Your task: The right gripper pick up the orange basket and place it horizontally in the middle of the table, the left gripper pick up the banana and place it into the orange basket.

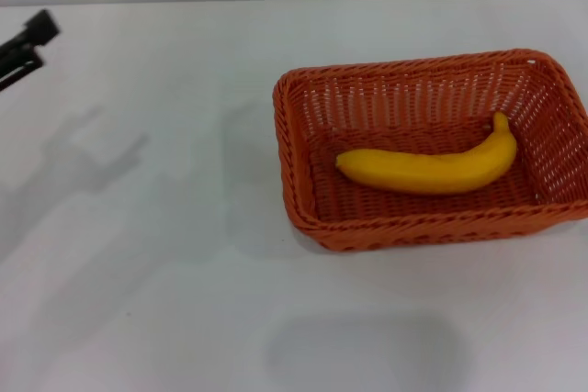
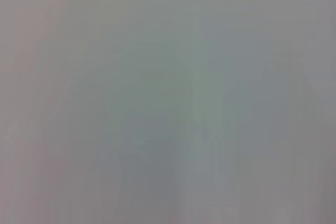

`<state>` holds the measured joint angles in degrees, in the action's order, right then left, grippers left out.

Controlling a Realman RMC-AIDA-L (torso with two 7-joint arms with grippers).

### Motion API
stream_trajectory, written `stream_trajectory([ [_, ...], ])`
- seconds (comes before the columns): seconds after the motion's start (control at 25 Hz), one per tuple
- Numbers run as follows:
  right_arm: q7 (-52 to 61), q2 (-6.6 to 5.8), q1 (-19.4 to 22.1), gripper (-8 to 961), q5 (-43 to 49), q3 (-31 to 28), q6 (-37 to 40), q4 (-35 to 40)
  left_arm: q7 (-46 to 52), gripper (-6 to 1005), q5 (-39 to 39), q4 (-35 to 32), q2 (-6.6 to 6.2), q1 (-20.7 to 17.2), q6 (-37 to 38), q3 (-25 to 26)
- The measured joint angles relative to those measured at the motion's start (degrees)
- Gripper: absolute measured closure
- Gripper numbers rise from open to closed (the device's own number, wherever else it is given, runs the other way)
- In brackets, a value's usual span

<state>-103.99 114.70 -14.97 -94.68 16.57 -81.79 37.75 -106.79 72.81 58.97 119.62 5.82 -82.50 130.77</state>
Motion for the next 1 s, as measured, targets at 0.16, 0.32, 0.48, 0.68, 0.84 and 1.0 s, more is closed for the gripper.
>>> stream_trajectory([
  [0.16, -1.7, 0.06, -0.3, 305, -0.4, -2.4, 3.7, -2.1, -4.6, 109, -2.3, -5.5, 0.05, -0.6, -1.6, 4.1],
  [0.32, -8.7, 0.1, -0.3, 305, -3.1, -3.5, 2.9, -4.8, -10.4, 109, -5.9, -11.5, 0.16, -1.2, -1.5, 7.6],
  [0.48, -15.1, 0.16, 0.0, 305, -5.9, -3.6, 1.4, -8.4, -15.8, 109, -10.9, -16.1, 0.18, -2.1, -1.8, 9.6],
  [0.68, -19.7, 0.18, -0.3, 305, -6.4, -3.8, -1.8, -10.1, -18.5, 109, -15.0, -18.5, 0.18, -3.1, -2.2, 9.7],
  [0.84, -21.2, 0.18, -0.4, 305, -6.5, -3.8, -2.2, -10.1, -21.0, 109, -17.8, -21.3, 0.1, -2.7, -2.0, 9.7],
  [1.0, -23.2, 0.18, -0.4, 305, -6.7, -3.9, -2.1, -10.5, -21.5, 109, -19.0, -22.1, 0.05, -2.4, -1.9, 9.7],
])
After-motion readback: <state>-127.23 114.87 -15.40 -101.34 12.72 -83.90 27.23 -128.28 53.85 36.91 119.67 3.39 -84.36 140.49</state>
